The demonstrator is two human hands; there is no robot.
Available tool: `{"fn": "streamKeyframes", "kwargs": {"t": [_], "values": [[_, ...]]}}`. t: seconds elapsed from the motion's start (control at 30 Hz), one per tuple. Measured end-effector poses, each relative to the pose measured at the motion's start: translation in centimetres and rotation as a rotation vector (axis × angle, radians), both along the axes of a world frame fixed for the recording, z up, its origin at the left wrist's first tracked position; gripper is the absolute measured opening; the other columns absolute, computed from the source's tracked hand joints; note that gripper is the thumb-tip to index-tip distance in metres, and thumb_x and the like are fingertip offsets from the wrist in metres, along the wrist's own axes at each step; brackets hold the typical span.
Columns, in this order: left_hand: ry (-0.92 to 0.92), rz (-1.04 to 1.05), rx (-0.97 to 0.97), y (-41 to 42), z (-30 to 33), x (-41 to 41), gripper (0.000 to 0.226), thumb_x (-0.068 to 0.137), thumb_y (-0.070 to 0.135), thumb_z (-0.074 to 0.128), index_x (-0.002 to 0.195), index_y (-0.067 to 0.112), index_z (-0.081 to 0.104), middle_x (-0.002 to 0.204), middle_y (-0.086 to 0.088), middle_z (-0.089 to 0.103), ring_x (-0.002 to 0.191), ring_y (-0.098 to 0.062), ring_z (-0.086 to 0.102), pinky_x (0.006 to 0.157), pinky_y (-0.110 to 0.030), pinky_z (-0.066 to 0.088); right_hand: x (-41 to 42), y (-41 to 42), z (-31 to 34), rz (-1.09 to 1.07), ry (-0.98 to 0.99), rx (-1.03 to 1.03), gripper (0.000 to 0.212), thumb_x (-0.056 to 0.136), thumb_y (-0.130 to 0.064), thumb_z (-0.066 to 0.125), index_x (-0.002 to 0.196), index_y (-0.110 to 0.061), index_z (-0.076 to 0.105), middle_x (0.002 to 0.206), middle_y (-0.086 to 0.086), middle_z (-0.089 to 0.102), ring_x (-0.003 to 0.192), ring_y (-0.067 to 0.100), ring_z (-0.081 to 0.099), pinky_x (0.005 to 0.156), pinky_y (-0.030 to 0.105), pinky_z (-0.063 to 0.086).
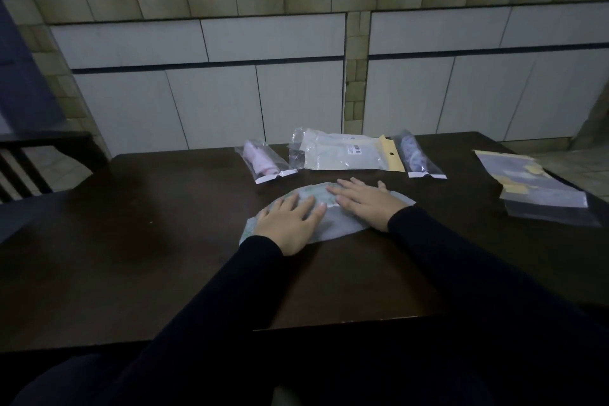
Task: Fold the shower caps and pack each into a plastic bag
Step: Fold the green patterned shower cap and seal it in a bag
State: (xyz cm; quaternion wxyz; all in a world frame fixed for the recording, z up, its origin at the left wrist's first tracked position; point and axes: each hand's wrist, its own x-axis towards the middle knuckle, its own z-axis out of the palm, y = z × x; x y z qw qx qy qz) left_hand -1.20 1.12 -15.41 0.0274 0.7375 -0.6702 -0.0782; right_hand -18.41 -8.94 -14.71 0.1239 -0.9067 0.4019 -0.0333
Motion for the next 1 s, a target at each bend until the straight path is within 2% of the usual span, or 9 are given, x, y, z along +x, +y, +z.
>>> {"fn": "streamKeyframes", "kwargs": {"t": [0.17,0.3,0.4,0.5,0.6,0.7,0.8,0.9,1.0], "values": [[-0.049,0.068,0.039,1.2,3.5,-1.7,0.075,0.089,0.072,0.008,0.134,0.030,0.051,0.134,-0.016,0.043,0.125,-0.032,0.038,0.100,-0.043,0.034,-0.8,1.2,0.1,-0.021,-0.125,-0.384,0.041,0.092,-0.049,0.048,0.124,-0.025,0.061,0.150,-0.002,0.036,0.141,0.018,0.023,0.115,0.053,0.018],[-0.214,-0.048,-0.202,1.7,3.8,-1.8,0.074,0.088,0.073,0.020,0.121,0.020,0.061,0.129,-0.009,0.047,0.119,-0.025,0.043,0.095,-0.041,0.039,-1.4,2.3,1.2,-0.163,-0.366,-0.196,0.039,0.094,-0.044,0.048,0.112,-0.016,0.068,0.124,-0.002,0.056,0.110,0.014,0.053,0.096,0.036,0.044],[-0.141,-0.196,-0.124,2.4,2.5,-1.4,0.067,0.086,0.075,0.024,0.142,0.039,0.035,0.157,0.002,0.018,0.142,-0.022,0.017,0.110,-0.054,0.019,-0.9,2.6,1.1,-0.232,-0.219,-0.086,0.053,0.096,-0.054,0.034,0.132,-0.020,0.054,0.137,0.005,0.049,0.122,0.021,0.048,0.105,0.044,0.037],[0.010,-0.159,0.016,2.9,0.8,0.0,0.075,0.080,0.080,0.022,0.147,0.049,0.011,0.161,0.009,-0.002,0.147,-0.013,-0.006,0.112,-0.056,0.003,-1.0,1.9,0.2,-0.206,0.036,-0.025,0.065,0.094,-0.063,0.027,0.150,-0.030,0.024,0.157,0.007,0.021,0.144,0.027,0.017,0.116,0.048,0.017],[0.036,-0.149,0.027,3.4,0.0,0.8,0.072,0.083,0.077,0.020,0.148,0.050,0.006,0.161,0.008,-0.006,0.147,-0.011,-0.009,0.114,-0.052,0.001,-1.5,0.6,0.4,-0.125,0.118,0.029,0.071,0.089,-0.071,0.024,0.150,-0.040,0.011,0.160,0.008,0.007,0.147,0.026,-0.001,0.117,0.051,0.006],[0.078,-0.132,0.076,3.3,1.0,0.7,0.054,0.096,0.062,0.016,0.147,0.050,0.010,0.161,0.010,-0.003,0.147,-0.011,-0.006,0.114,-0.051,-0.001,-1.3,0.2,0.6,-0.098,0.180,-0.022,0.071,0.088,-0.071,0.024,0.150,-0.040,0.011,0.161,0.007,0.002,0.147,0.029,-0.002,0.115,0.055,0.002],[0.127,-0.077,0.044,2.8,2.0,0.6,0.047,0.099,0.055,0.024,0.145,0.047,0.027,0.160,0.006,0.011,0.145,-0.018,0.008,0.114,-0.046,0.006,-0.9,0.9,0.6,-0.099,-0.027,-0.197,0.058,0.093,-0.049,0.046,0.146,-0.031,0.032,0.158,0.003,0.017,0.143,0.029,0.018,0.116,0.052,0.017],[0.268,-0.015,-0.036,2.5,2.3,0.2,0.051,0.093,0.061,0.036,0.138,0.039,0.045,0.155,-0.002,0.022,0.141,-0.024,0.016,0.115,-0.040,0.015,0.0,2.1,0.6,-0.127,-0.357,-0.218,0.041,0.089,-0.019,0.052,0.130,-0.021,0.057,0.142,-0.002,0.043,0.125,0.019,0.047,0.106,0.035,0.038],[0.209,-0.022,-0.071,2.8,1.7,-0.8,0.057,0.090,0.067,0.035,0.139,0.039,0.042,0.157,0.001,0.016,0.139,-0.025,0.014,0.112,-0.043,0.017,0.9,2.9,0.5,-0.159,-0.375,-0.055,0.034,0.091,-0.033,0.050,0.120,-0.022,0.064,0.126,-0.002,0.059,0.107,0.012,0.057,0.092,0.029,0.045]]}}
